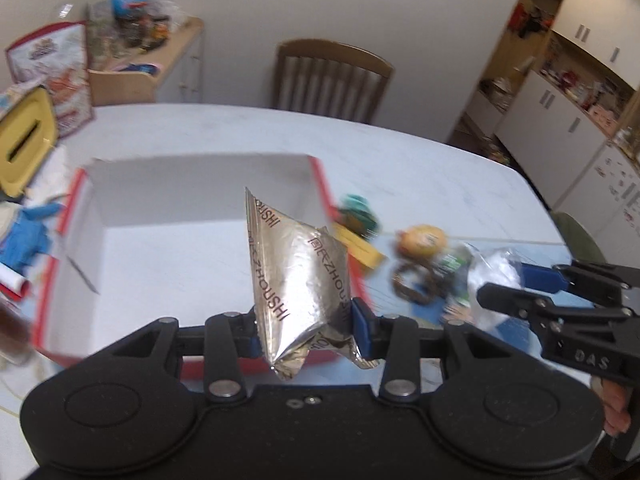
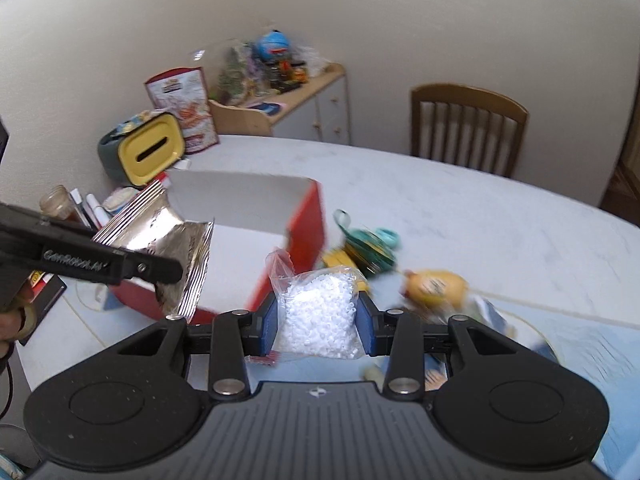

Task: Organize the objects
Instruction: 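Carry the foil bag and bead bag over the open red box with both tools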

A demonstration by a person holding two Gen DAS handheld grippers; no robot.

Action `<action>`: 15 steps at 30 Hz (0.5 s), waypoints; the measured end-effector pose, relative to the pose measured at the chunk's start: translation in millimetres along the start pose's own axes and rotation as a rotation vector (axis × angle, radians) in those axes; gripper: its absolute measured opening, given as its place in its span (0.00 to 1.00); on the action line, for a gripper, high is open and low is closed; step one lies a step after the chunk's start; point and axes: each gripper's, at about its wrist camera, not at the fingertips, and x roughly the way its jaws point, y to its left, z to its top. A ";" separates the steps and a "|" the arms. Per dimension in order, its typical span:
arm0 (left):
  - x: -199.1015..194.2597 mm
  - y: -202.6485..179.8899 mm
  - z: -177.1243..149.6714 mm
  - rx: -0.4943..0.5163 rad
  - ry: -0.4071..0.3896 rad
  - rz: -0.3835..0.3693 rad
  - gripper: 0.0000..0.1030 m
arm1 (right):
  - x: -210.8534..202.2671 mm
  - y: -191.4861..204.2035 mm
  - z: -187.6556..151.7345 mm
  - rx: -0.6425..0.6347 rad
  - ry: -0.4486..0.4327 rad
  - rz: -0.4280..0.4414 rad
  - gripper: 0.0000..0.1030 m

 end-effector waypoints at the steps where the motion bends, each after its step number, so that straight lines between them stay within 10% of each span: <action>1: 1.6 7.6 4.0 0.000 0.001 0.015 0.39 | 7.3 7.9 5.0 -0.008 0.003 0.009 0.38; 15: 56.2 93.2 21.5 0.065 0.127 0.128 0.39 | 135.5 96.9 37.6 -0.114 0.149 0.055 0.38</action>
